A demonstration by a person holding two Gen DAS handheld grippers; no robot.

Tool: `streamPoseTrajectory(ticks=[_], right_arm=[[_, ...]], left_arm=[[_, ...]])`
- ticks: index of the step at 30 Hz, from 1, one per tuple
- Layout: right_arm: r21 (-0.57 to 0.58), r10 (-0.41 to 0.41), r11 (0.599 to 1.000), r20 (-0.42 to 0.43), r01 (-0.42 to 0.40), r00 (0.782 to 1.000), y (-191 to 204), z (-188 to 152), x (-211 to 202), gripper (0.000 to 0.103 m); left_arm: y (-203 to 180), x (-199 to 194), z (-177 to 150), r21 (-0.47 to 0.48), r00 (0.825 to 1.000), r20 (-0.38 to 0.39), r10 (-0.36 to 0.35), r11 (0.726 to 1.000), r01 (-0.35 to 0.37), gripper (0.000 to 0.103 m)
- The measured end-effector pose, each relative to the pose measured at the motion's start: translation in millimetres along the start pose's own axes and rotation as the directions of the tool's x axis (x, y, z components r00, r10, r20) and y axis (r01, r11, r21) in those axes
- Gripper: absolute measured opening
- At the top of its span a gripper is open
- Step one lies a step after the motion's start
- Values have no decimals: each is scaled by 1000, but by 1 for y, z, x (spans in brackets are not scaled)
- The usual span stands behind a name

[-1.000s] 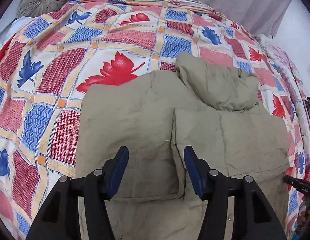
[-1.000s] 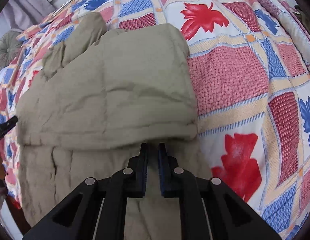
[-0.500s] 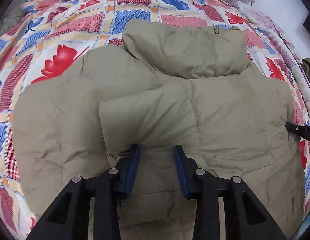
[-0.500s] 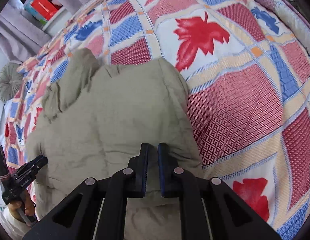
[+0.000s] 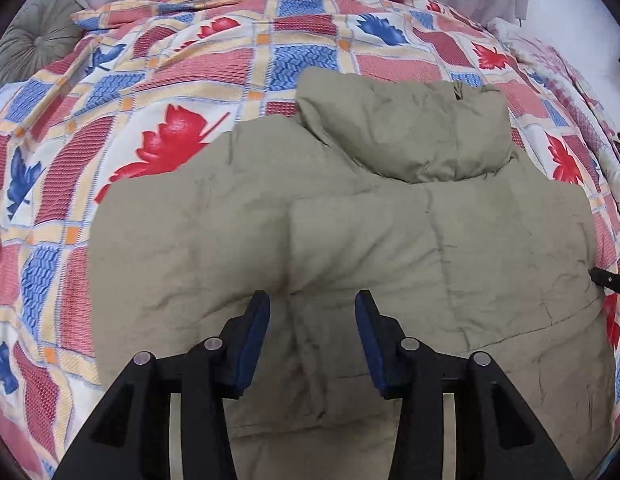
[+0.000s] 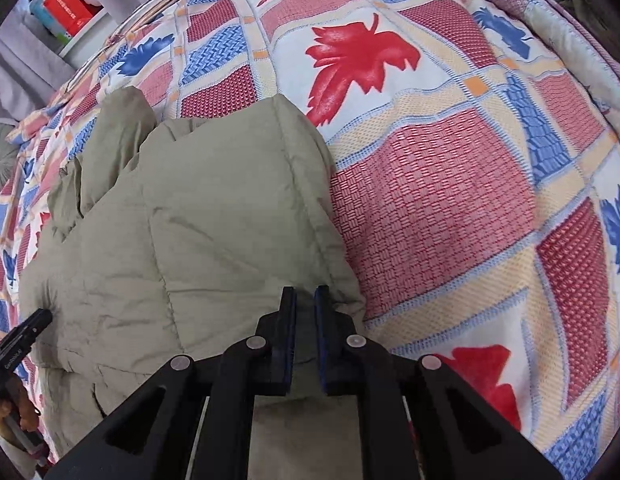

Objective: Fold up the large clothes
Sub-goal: 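Grasp the khaki jacket hem with both tools and fold it up toward the collar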

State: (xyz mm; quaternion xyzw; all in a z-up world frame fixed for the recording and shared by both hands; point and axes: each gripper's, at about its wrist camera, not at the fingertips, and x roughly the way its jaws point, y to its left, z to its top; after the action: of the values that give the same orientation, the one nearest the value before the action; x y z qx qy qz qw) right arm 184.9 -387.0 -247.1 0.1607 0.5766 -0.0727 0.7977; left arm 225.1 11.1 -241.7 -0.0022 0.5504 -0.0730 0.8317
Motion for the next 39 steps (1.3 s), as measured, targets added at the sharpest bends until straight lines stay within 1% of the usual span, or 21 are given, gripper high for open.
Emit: streamPoseTrajectory(ticks=[2,4,5,6,7,8,10,12,16,18,19,20,21,22,23,29,31,32,33,35,39], right_arm=[[9,-22,1000,3,22,1000,-3,-5,-11,11],[34,-6,999,3,6,1000,-8,-12,-24,11],[42,2,999,-4,-2,1000,-9,-17,-28,16],[49,10,999,-16,-9,1000,-10,-21,-32,24],[58,23,998,-29,-21,999,-11,-27,-37,47],[68,36,997,-35,-34,999,-13,-35,-41,63],[74,52,996,-42,-49,998,-13,-47,-47,63],[84,53,995,-65,-48,996,-13,-60,-52,63],[140,63,989,-92,-50,994,-18,-83,-64,63],[175,80,983,-106,-61,991,-23,-97,-72,63],[188,85,980,-116,-62,990,-25,-104,-75,63],[196,86,979,-126,-60,988,-27,-112,-80,63],[201,84,978,-134,-56,987,-28,-119,-85,63],[204,80,978,-141,-50,987,-29,-126,-89,63],[207,79,977,-148,-47,986,-30,-132,-94,63],[268,72,963,-169,-25,983,-50,-170,-121,65],[298,67,955,-166,-14,984,-62,-181,-128,71],[309,63,951,-163,-10,985,-66,-186,-131,79],[320,54,947,-155,-1,987,-72,-192,-136,81],[331,20,943,-147,31,989,-81,-199,-141,81],[367,-48,925,-141,97,989,-102,-214,-142,81]], left_arm=[[17,-11,-5,-40,1000,-11,5,999,-6,46],[32,-22,-15,-74,1000,-29,9,997,-11,46],[38,-27,-21,-86,999,-39,8,996,-11,46],[43,-33,-27,-94,999,-47,9,996,-13,46],[47,-39,-35,-97,998,-55,16,995,-21,46],[51,-44,-43,-98,998,-60,23,995,-29,46],[57,-53,-59,-100,996,-78,30,994,-38,46],[60,-59,-74,-104,994,-105,29,994,-40,46],[61,-72,-103,-120,987,-159,7,992,-27,46],[60,-79,-117,-127,983,-185,-1,992,-23,47],[59,-84,-124,-129,981,-195,-5,991,-20,64],[59,-90,-131,-130,980,-201,1,991,-27,80],[59,-97,-137,-134,981,-196,10,990,-37,98],[58,-105,-143,-135,983,-184,17,990,-42,99],[59,-111,-149,-133,982,-189,18,990,-43,99],[70,-129,-189,-156,961,-275,13,986,-58,99],[79,-132,-202,-188,953,-302,-7,981,-53,99],[84,-133,-208,-203,950,-313,-13,978,-53,99],[89,-133,-213,-214,948,-317,-13,975,-58,99],[103,-134,-224,-247,945,-327,-13,966,-72,99],[133,-129,-244,-352,938,-340,-71,934,-57,99]])
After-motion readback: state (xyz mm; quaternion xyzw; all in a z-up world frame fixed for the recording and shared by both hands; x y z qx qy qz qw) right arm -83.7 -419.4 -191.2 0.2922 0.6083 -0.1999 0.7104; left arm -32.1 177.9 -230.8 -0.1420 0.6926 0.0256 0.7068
